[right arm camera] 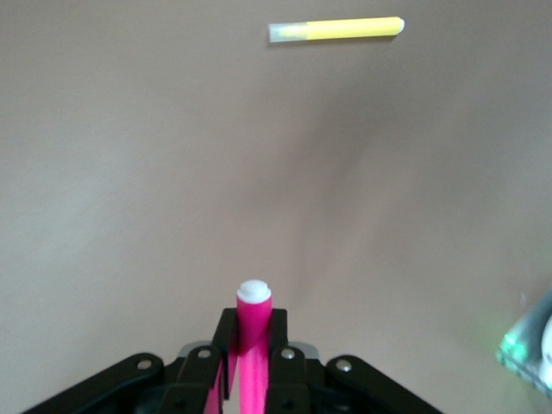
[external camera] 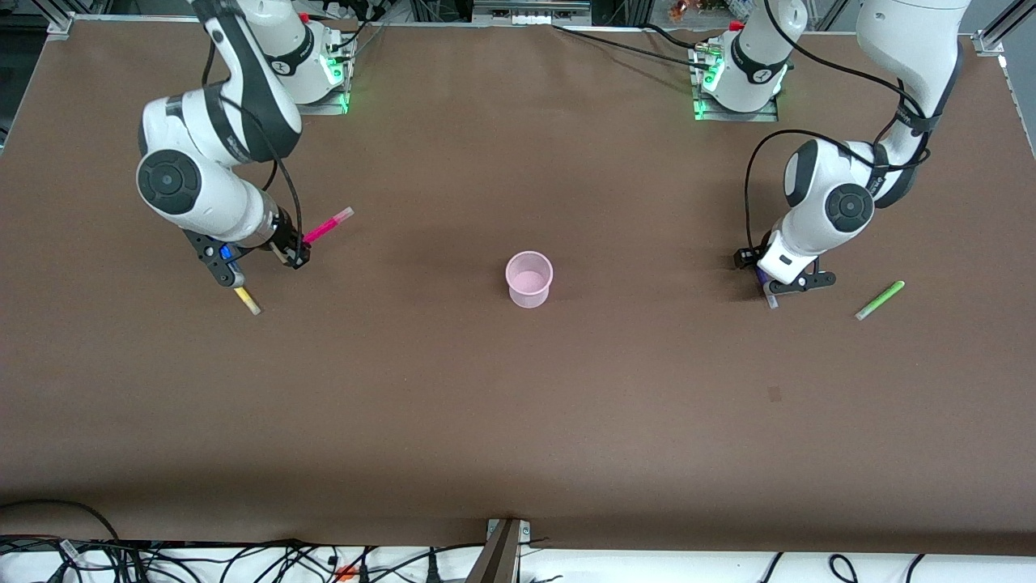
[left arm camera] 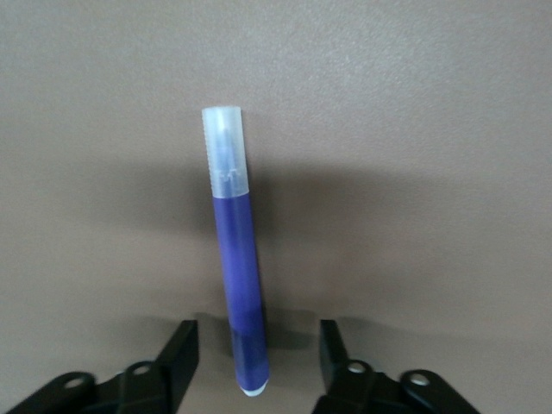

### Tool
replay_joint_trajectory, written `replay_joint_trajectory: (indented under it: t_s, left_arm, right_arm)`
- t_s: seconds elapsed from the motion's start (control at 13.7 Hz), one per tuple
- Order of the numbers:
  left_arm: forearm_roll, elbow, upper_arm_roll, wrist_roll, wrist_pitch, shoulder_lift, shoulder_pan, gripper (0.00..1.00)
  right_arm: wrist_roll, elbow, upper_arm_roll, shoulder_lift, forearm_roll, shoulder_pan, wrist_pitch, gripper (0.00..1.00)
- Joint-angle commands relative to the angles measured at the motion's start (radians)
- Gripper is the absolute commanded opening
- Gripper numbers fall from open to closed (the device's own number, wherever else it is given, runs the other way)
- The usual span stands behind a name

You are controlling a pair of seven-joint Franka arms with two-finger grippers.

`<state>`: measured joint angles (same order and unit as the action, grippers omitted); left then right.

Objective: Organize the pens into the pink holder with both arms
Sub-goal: 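Close the right gripper on the pink marker while the left gripper grasps the purple marker, then carry the pink marker with the right gripper over the pink cup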

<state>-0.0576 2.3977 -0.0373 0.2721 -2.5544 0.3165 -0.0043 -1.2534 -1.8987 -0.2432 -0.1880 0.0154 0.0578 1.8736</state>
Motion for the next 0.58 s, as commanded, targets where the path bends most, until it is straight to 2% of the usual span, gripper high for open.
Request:
replay_joint_trajectory:
  t_s: [0.0,0.07,0.15,0.29,0.44,0.51]
  left_arm:
    - [0.015,0.008,-0.001,-0.005,-0.013,-0.007,0.001,0.44]
    - [0.015,0.008,-0.001,-0.005,-0.013,-0.007,0.001,0.40]
    - [0.015,0.008,-0.001,-0.004,-0.012,-0.004,0.001,0.31]
    - [0.015,0.006,-0.001,-0.004,-0.009,0.001,0.001,0.20]
    - [0.015,0.005,-0.001,-0.004,-0.004,0.000,0.003,0.04]
    - [0.015,0.003,-0.001,-0.004,-0.003,-0.002,0.003,0.00]
  right_arm:
    - [-0.125,0.211,0.004,-0.116,0.011,0.081,-0.099,0.00]
    - [-0.191,0.263,0.004,-0.134,0.050,0.124,-0.099,0.00]
    - [-0.262,0.314,0.004,-0.158,0.107,0.169,-0.099,0.00]
    - [-0.427,0.418,0.004,-0.218,0.200,0.259,-0.102,0.00]
    - [-0.539,0.487,0.005,-0.272,0.251,0.327,-0.102,0.00]
    - [-0.578,0.525,0.005,-0.296,0.271,0.361,-0.100,0.00]
